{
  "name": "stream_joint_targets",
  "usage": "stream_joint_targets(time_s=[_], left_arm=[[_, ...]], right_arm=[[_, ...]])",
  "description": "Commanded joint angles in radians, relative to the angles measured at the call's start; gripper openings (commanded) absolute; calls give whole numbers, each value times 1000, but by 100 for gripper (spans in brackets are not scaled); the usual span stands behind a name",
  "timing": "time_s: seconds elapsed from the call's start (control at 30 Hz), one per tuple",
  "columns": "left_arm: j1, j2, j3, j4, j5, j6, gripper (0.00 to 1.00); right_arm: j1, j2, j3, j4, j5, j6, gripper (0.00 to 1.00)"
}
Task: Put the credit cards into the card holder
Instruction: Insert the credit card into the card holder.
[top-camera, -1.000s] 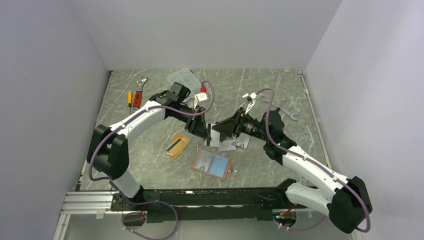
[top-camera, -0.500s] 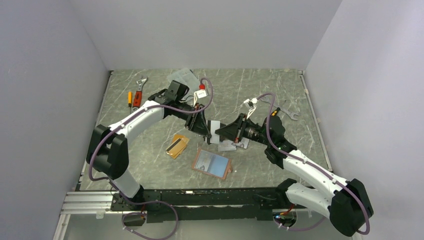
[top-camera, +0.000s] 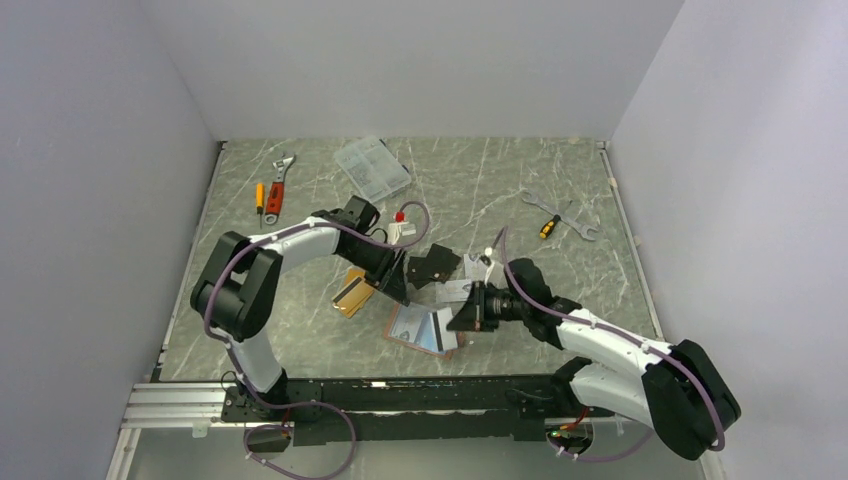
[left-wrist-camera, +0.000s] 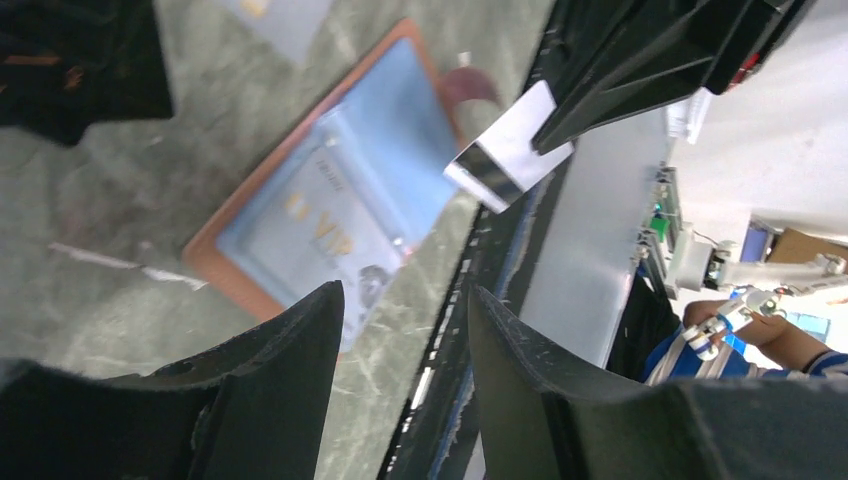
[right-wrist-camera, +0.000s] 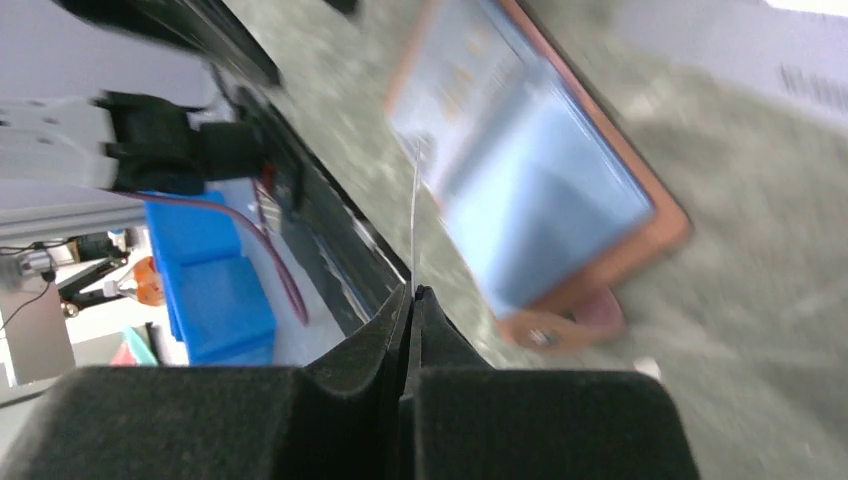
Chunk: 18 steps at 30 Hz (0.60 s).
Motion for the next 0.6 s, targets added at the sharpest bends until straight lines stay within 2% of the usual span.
stream_joint_targets(time_s=[0.0,0.27,0.57], left_arm=[[4,44,-21,45,-116,22,55],[-41,77,-57,82,-173,51,54],[-139,95,-10,63,-379,95,51]], right_arm=[[-5,-16,-61,-96,1,-1,0],[-12,-10,-124,-102,3,18,0],[-37,-112,-150,-192,16,29,0]])
